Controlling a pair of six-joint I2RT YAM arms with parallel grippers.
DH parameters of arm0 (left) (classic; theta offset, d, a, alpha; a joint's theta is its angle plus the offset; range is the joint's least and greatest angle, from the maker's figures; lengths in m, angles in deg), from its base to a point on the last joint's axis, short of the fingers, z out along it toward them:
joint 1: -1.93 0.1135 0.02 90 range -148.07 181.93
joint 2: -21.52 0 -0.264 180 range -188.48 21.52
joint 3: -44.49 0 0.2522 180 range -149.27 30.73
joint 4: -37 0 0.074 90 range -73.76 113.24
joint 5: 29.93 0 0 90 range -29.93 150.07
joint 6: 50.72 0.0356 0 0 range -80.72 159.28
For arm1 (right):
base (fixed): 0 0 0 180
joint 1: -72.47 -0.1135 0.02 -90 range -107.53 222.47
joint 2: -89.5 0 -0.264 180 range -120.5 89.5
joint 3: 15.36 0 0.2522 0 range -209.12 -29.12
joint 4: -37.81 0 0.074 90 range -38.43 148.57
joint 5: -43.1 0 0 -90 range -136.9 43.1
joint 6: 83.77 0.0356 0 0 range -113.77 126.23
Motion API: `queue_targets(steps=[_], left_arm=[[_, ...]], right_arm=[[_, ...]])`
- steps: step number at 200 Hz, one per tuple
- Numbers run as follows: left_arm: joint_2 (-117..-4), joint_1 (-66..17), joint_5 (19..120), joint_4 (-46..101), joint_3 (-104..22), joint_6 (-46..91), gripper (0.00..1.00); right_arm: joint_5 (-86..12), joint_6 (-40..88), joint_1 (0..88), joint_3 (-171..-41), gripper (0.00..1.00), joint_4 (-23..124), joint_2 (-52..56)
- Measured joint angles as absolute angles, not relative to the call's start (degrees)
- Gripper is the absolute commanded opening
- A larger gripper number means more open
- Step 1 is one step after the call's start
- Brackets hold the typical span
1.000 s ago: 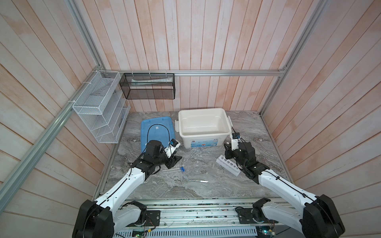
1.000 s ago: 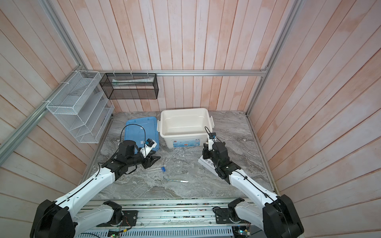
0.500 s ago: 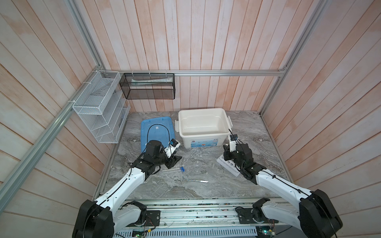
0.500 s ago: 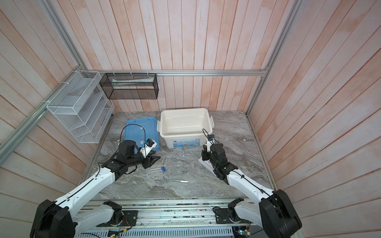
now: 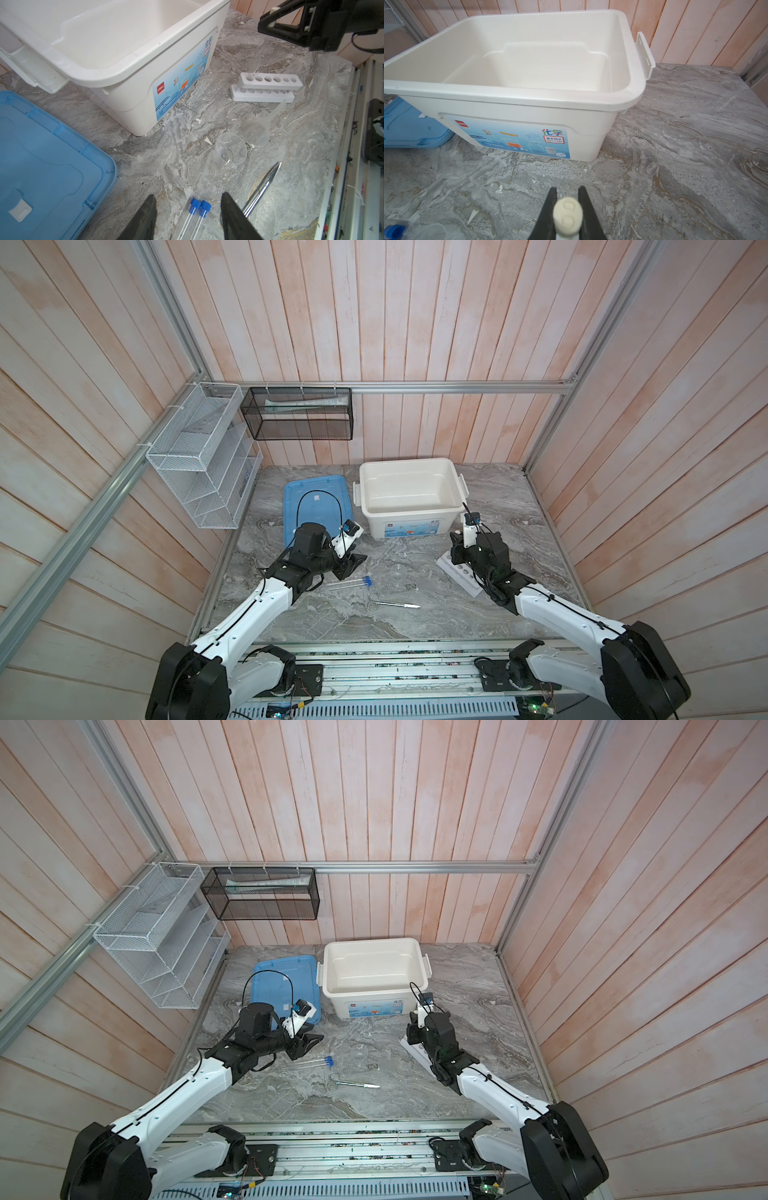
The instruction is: Organize the chemistry lab equipment
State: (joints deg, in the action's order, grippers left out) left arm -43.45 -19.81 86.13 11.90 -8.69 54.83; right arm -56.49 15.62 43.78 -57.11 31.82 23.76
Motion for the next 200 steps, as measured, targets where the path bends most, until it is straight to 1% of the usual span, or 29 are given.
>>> queue_targets(steps=[37,78,117,166,200], left_arm=[[-44.04,-19.88,84.45,11.18,-9.19,55.4,0.52],[-44.04,-20.79,81.63,9.26,-10.22,56.31,0.53],[-44.04,-21.89,79.2,7.12,-10.64,57.21,0.53],[-44.04,-22.41,78.7,5.02,-11.47,57.63,0.53],[-43.75,-22.94,78.07,2.35,-12.21,58.57,0.55]], right_arm=[[-56.47,15.6,43.76,-56.91,0.17,31.91,24.25],[-56.47,15.25,43.54,-56.89,0.29,32.55,26.41],[-56.44,14.7,43.08,-56.89,0.3,33.77,29.54],[-56.03,14.75,42.95,-56.56,0.31,34.12,31.48],[-56.05,14.51,42.87,-56.61,0.32,35.8,33.75]])
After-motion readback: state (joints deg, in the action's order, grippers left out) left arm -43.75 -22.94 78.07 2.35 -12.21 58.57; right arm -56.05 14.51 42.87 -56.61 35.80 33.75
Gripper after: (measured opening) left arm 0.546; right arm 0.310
